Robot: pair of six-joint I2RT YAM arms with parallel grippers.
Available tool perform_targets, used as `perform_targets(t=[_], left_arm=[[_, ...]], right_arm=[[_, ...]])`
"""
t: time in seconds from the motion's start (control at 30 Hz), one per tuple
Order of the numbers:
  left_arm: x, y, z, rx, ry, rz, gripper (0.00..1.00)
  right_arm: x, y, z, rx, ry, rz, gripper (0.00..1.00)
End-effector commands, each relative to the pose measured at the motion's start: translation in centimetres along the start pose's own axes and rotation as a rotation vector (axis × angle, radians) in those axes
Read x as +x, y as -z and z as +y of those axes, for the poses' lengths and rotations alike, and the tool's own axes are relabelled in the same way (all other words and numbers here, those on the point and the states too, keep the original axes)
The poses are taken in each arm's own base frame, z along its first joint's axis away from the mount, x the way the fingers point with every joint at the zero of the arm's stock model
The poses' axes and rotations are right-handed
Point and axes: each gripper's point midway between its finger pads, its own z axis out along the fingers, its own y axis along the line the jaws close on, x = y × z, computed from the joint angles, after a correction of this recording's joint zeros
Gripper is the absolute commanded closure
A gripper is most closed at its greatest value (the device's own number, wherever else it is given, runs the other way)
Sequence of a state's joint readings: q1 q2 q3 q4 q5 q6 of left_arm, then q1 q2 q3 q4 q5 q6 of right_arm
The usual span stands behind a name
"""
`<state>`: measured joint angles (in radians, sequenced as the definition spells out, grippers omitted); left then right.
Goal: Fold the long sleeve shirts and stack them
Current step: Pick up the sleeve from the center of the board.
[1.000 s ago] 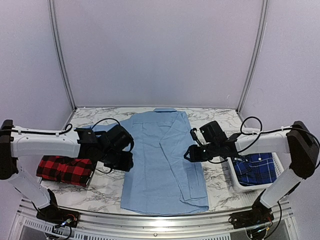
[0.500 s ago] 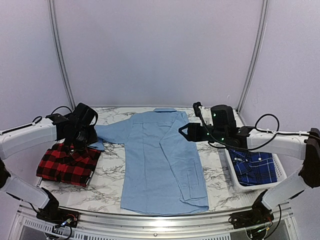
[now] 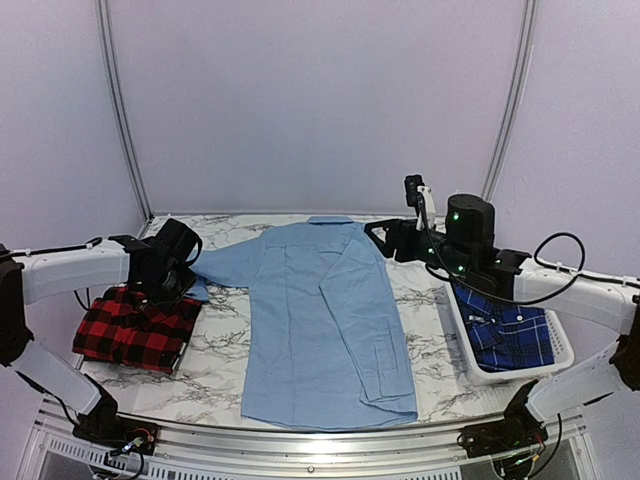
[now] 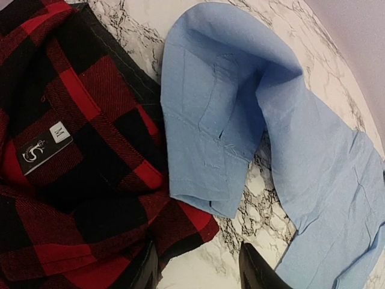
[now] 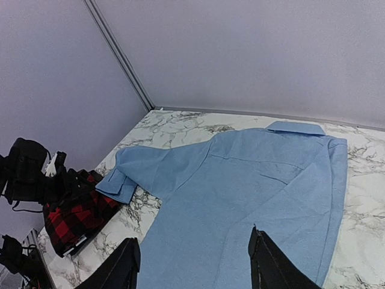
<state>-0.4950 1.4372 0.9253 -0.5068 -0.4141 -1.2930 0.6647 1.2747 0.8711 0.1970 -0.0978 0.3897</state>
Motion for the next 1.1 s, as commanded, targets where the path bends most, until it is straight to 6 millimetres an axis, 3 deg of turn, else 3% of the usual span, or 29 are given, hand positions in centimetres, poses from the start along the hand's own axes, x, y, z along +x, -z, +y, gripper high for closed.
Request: perform_targets(t=[0.0, 0.3, 0.47, 0.8, 1.07], left_arm=[[-0.8, -1.4, 0.5, -0.021, 0.163, -0.062, 0.51], [-1.4, -4.1, 0.1, -0.05, 0.196, -0.061, 0.51], [-2.0, -4.8, 0.3, -0.066, 0.209, -0.07, 0.56], [-2.5, -4.8, -0.6, -0.033, 0.206, -0.066, 0.79], [-3.0, -3.3, -1.8, 0.034, 0.176, -0.055, 0.95]], right_arm=[[-2.5, 0.9, 0.7, -0.011, 0.024, -0.083, 0.42], [-3.1, 1.5, 0.9, -0.01, 0.046, -0.099, 0.41], [-3.0, 1.5, 0.9, -0.011, 0.042, -0.097, 0.41], [-2.7, 1.6, 1.1, -0.026, 0.033, -0.092, 0.42], [-2.2, 1.0, 1.2, -0.04, 0.029, -0.073, 0.42]])
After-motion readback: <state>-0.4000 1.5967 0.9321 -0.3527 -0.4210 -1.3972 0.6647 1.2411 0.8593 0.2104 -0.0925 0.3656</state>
